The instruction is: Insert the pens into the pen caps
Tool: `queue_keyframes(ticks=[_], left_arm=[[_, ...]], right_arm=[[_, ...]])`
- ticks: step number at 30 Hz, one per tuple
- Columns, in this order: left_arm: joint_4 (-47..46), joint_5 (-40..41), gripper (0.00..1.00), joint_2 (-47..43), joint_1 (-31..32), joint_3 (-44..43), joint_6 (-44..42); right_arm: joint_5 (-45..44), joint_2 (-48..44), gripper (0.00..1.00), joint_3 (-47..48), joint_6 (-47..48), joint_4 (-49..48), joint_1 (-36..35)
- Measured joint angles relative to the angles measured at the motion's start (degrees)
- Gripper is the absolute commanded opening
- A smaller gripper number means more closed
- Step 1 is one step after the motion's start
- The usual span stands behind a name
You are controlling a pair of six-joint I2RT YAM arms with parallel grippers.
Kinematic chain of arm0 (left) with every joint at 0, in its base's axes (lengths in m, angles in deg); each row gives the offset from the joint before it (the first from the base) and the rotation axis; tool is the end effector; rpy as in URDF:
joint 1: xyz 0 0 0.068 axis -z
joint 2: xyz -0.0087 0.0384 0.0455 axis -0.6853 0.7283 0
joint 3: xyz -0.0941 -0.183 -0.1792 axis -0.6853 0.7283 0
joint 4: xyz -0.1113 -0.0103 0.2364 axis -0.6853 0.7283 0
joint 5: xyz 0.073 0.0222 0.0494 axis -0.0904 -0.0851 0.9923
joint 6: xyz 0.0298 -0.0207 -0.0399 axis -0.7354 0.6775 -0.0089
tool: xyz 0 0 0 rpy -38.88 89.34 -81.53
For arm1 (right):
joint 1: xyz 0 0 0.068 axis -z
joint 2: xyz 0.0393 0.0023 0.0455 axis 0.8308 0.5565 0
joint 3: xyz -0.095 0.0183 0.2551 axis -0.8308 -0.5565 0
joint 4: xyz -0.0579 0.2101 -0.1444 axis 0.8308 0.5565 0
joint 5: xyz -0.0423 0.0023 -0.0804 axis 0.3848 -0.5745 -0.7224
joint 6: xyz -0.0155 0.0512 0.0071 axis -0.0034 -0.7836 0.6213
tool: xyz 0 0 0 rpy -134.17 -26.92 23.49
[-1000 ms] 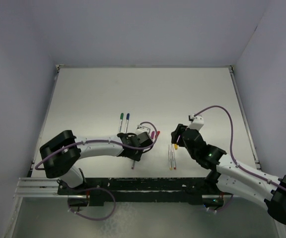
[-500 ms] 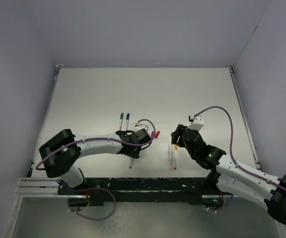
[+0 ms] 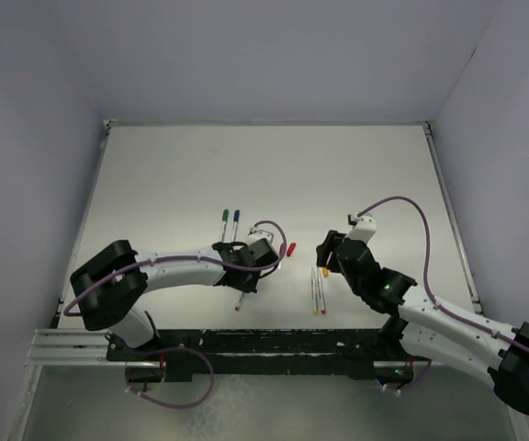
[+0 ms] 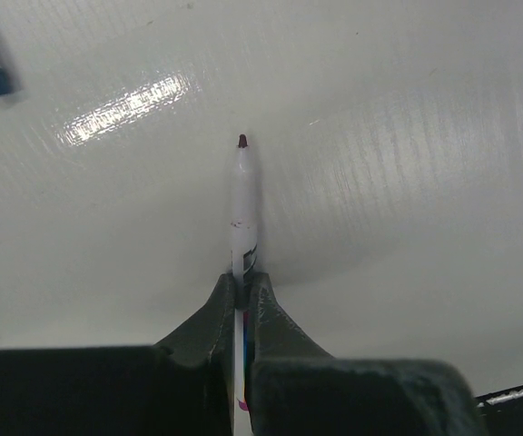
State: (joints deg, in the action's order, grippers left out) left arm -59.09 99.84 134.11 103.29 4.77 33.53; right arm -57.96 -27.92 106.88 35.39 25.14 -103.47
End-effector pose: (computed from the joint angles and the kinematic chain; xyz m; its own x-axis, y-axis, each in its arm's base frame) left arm 0.1476 -0.2387 0.1537 -0.8881 0.2642 -0.3761 0.2937 0.9557 -0.0220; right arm 0.1370 0.1208 0.2154 -0.4284 0.3749 -0.8221 -0.0211 0.9055 0.4239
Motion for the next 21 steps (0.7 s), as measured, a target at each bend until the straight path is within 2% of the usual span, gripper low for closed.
queue_keyframes(ticks=[9,15,17,18,19,21], left_arm=[[-2.6,-1.5,0.00,-4.4,0.4,4.0,0.3],[0.7,-2.8,0.00,-10.4,0.6,6.9,0.3],[0.9,-2.8,0.00,-13.3,0.6,6.9,0.3],[0.8,-2.7,0.00,-14.5,0.7,6.9,0.3],[0.8,-2.6,0.00,-16.0,0.7,6.8,0.3],[0.7,-2.1,0.00,-18.4,0.7,6.8,0.3]], right_arm=[[0.4,4.1,0.54,1.1,1.4,-0.3,0.1],[2.3,9.3,0.49,5.6,4.9,-1.8,0.1],[3.2,11.7,0.40,7.8,6.6,-2.1,0.1],[3.4,12.9,0.31,8.8,7.3,-2.3,0.1],[3.9,14.3,0.17,10.2,8.2,-2.4,0.1],[4.9,17.1,0.12,12.7,9.8,-3.0,0.1]])
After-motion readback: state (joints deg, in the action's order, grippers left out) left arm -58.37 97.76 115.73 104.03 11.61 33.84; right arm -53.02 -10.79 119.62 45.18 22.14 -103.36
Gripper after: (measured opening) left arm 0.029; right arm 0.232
